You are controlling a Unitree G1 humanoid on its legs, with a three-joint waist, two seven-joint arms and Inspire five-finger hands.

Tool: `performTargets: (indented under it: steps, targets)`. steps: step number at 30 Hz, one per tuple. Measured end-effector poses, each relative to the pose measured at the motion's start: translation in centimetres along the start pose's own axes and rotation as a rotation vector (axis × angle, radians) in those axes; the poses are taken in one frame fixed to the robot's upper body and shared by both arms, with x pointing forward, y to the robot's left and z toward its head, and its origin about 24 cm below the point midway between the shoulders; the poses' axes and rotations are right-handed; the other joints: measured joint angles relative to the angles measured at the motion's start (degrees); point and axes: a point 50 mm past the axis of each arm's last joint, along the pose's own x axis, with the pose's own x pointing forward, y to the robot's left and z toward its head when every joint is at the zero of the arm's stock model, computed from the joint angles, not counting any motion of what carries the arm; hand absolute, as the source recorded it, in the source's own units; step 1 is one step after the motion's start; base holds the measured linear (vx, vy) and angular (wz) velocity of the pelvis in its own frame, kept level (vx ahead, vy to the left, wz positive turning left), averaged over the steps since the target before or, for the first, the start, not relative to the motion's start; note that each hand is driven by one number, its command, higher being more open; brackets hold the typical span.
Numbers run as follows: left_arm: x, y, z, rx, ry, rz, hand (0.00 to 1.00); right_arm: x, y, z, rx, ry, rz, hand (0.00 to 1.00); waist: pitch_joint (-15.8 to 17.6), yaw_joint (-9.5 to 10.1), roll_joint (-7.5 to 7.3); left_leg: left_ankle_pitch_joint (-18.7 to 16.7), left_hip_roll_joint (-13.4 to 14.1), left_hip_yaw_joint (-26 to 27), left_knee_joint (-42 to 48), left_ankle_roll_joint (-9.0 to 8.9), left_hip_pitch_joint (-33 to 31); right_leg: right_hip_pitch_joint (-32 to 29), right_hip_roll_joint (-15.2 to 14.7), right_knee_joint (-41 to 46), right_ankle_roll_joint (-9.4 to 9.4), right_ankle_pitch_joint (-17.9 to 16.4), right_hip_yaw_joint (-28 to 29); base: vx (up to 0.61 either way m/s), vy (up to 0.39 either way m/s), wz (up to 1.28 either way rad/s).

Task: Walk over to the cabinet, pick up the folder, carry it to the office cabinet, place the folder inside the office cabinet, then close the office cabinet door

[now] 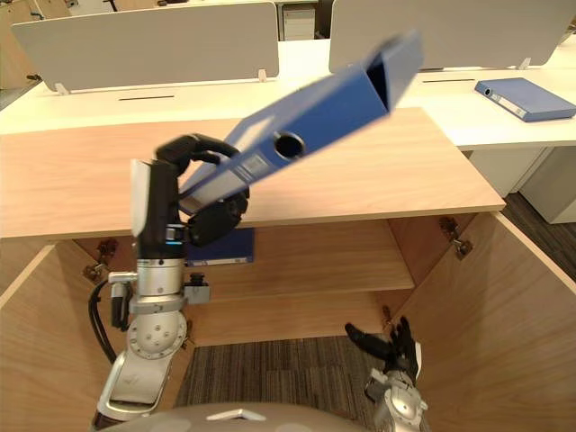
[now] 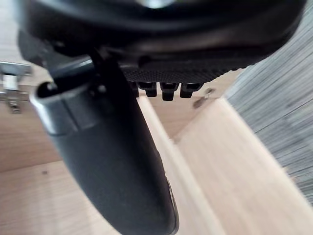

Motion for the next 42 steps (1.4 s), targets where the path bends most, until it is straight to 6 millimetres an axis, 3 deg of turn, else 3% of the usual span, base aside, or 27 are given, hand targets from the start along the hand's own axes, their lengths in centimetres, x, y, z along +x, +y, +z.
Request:
performTargets:
  steps: [4,9,15,19,25,33,42]
  targets:
    - [0.2,0.6,0.8,-0.203,-0.005,0.069,0.0,-0.8,1.6,3.8,0.112,-0.181,0.042,1.0,0.0,-0.07,0.24,-0.36,-0.01,0.42,0.96,-0.04,-1.0,-0.81,0.07,0.1,0.01,-0.01,0.49,-0.01,-0.034,-0.06]
    - [-0.2,0.5,0.2,-0.531,0.098,0.051,0.0,-2.2,2.6,9.3,0.183,-0.434,0.099,1.0,0.2,-0.3,0.57,-0.71,0.13,0.75,1.64,-0.1,-1.16,-0.87,0.23,0.13,0.02,-0.01,0.89,0.0,-0.032,-0.03]
    - [-0.3,-0.1,-0.1,-0.902,0.167,-0.015,0.0,-3.7,3.6,13.8,0.229,-0.637,0.169,1.0,0.21,-0.81,0.59,-0.94,0.22,1.09,2.04,-0.16,-1.44,-1.44,0.35,0.4,0.13,0.06,1.55,-0.01,-0.03,-0.05]
    - [-0.5,-0.3,-0.6,-0.965,0.186,-0.08,0.0,-4.1,4.2,16.1,0.228,-0.739,0.219,1.0,0.19,-1.02,0.65,-0.99,0.23,1.56,2.21,-0.12,-1.55,-1.85,0.37,0.64,0.33,0.19,2.22,-0.01,-0.023,-0.08]
    - [-1.6,-1.3,-3.0,-1.053,0.319,-0.204,0.0,-4.1,4.0,19.7,0.174,-0.896,0.278,1.0,0.13,-1.13,0.76,-1.05,0.11,2.01,2.38,-0.02,-1.43,-1.9,0.22,0.69,0.82,0.51,2.86,-0.02,-0.015,-0.04]
    - [-2.6,-1.5,-4.2,-1.014,0.36,-0.376,0.0,-4.6,4.0,24.3,0.04,-1.079,0.424,1.0,0.07,-1.23,0.84,-1.05,0.03,1.8,2.6,0.03,-1.68,-1.9,0.12,0.69,0.89,0.59,2.67,0.0,-0.006,0.01]
    - [-2.7,-0.9,-5.4,-0.964,0.379,-0.43,0.0,-4.5,4.1,26.0,-0.173,-1.121,0.534,1.0,0.04,-1.25,0.88,-0.99,-0.04,1.53,2.6,0.12,-1.91,-1.89,0.02,0.69,1.05,0.7,2.39,0.0,-0.007,0.01]
